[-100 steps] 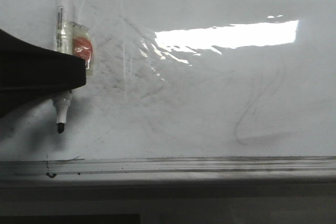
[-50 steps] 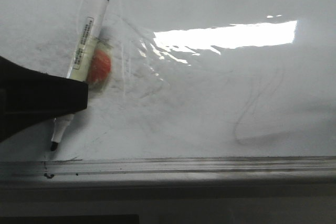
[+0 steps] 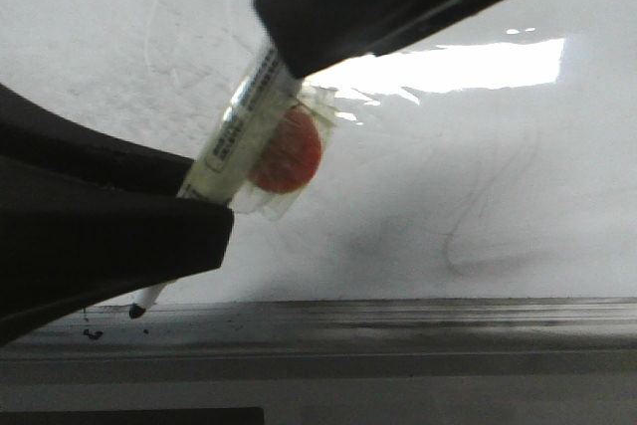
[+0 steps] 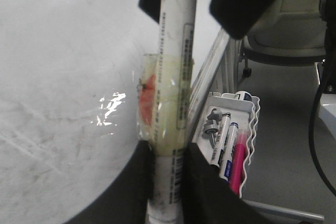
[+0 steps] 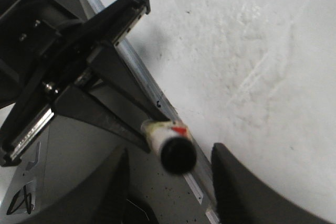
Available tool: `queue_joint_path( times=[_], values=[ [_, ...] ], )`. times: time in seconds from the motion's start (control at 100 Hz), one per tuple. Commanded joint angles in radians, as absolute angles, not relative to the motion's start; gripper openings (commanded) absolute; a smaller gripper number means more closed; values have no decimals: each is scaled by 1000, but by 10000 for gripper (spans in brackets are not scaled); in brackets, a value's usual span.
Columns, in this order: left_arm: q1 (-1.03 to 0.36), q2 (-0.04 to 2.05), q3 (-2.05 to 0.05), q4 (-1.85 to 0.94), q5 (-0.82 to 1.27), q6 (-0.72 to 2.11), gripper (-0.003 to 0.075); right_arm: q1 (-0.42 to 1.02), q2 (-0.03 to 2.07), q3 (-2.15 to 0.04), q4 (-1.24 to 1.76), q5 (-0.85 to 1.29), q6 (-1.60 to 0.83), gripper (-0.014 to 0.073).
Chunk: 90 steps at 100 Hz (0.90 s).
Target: Write number 9 on whiteboard
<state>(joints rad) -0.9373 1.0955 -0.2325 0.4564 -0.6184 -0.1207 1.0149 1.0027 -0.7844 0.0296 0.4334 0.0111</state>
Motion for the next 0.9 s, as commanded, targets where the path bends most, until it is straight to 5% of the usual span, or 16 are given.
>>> queue_joint_path(
  times=[0.0,0.16,0.35,0.62,0.89],
  values=[
    [-937,1078,-256,457,-699,-119,-20,1019,1024,-843,32,371,7,313],
    [-937,1078,-256,457,-703,-119,-20,1019,1051,-853,36,407,7,258],
    [-937,1078,-256,457,-730,-119,-8,1019,1051,-853,36,418,7,-71],
    [-937,1067,-256,433,-721,-122,325,1019,1044,-853,32,401,7,-69],
    [-935,779,-246,157,-540,-98,347,928,995,-947,20,459,13,-62]
  ],
)
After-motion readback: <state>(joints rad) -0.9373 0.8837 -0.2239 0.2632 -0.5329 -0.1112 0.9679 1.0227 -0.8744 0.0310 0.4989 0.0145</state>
